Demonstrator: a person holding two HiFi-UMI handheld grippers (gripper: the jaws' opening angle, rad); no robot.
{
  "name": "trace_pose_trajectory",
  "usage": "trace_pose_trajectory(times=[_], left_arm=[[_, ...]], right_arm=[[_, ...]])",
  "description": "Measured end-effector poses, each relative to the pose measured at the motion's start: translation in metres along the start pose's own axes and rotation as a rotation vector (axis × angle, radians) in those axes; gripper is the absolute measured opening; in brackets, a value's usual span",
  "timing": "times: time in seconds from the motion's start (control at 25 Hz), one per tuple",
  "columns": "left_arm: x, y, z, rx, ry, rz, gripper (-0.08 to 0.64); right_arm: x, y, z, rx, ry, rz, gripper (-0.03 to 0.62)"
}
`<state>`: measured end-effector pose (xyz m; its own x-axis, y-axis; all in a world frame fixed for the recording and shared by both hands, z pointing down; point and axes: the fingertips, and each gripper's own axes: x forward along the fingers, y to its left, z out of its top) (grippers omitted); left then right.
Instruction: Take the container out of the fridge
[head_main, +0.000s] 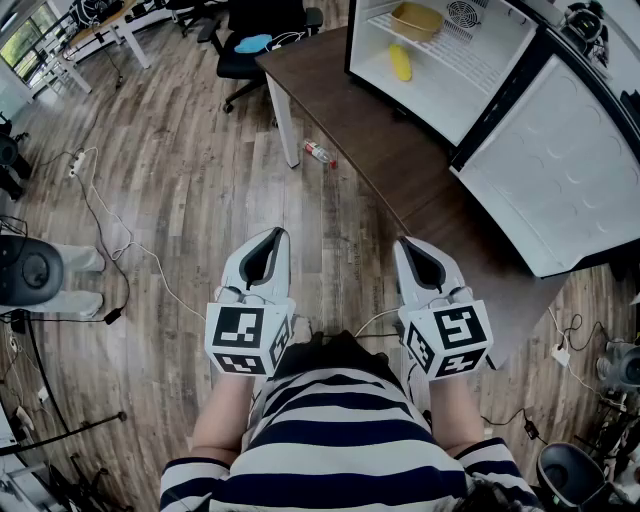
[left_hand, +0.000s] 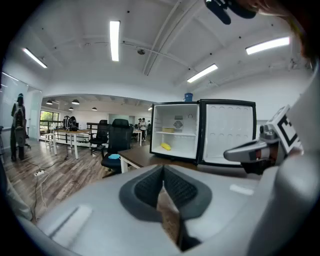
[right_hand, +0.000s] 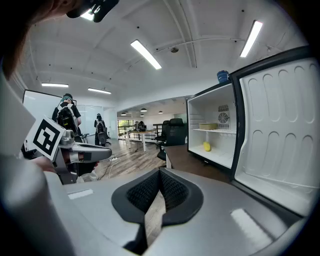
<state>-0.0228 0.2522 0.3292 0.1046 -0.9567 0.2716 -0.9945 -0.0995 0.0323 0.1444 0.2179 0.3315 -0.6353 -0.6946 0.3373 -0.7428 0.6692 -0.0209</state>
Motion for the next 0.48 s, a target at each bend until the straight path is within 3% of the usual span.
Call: trace_pose_trajectory(times=[0.48], left_arm=[[0.002,0.028,-0.002,-0.014,-0.002,-0.029,0.0]], right_arm=[[0.024,0.021,0.0,0.0,0.037,0.017,-0.003]])
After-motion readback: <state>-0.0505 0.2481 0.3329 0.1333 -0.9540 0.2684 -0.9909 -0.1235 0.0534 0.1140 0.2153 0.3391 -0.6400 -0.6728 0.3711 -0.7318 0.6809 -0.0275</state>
